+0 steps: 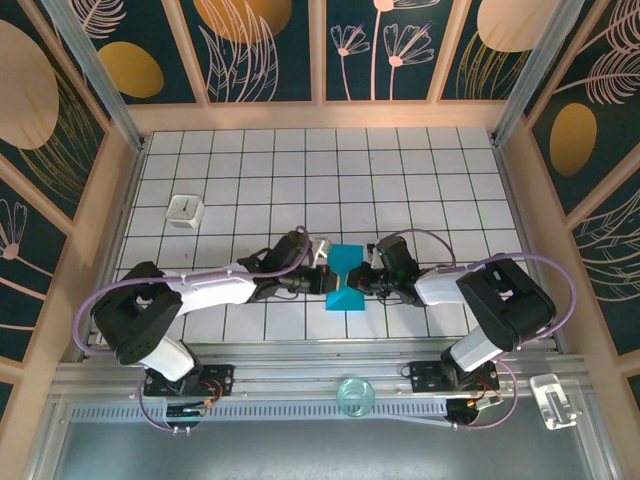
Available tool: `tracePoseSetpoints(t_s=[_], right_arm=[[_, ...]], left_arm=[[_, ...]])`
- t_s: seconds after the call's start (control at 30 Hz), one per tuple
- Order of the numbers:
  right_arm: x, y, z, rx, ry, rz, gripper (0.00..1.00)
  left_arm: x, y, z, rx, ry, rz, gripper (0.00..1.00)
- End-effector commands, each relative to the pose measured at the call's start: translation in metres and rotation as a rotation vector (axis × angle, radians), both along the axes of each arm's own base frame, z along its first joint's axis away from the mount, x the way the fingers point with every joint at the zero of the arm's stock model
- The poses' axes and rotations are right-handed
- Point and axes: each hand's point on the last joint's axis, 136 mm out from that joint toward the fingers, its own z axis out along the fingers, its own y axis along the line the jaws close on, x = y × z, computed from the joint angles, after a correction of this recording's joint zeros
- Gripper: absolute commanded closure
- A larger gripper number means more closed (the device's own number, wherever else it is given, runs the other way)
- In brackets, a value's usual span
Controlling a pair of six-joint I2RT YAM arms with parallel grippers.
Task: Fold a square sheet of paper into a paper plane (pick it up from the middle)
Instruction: Fold the triangle a second time at the center of the table.
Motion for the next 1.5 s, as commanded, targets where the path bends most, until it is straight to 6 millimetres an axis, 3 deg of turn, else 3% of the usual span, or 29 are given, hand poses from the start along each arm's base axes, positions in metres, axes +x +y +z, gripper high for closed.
tracePoseSetpoints(t_s=[0.0,0.5,1.0,1.03,1.13,1.47], right_arm=[[-0.010,-0.017,-0.019,-0.077,0.066,-0.035,1.00],[-0.008,-0.016,-0.018,-0.081,0.061,-0.022,1.00],[-0.003,-0.010,-0.005,-0.060,0.028,-0.003,0.99],[-0.003,-0.009,-0.004,-0.058,0.026,-0.003,0.99],[-0.002,-0.008,-0.001,-0.052,0.018,0.002,0.98],[0.003,-0.001,0.021,-0.014,-0.039,0.029,0.92]], left_arm=[[-0.015,-0.009,-0.010,-0.031,0.070,-0.046,0.94],[-0.018,0.012,-0.054,0.139,0.084,-0.054,0.93],[-0.013,0.021,-0.065,0.180,0.070,-0.054,0.93],[-0.015,0.023,-0.074,0.202,0.086,-0.055,0.93],[-0.015,0.025,-0.078,0.216,0.085,-0.058,0.93],[-0.016,0.034,-0.087,0.269,0.080,-0.054,0.94]])
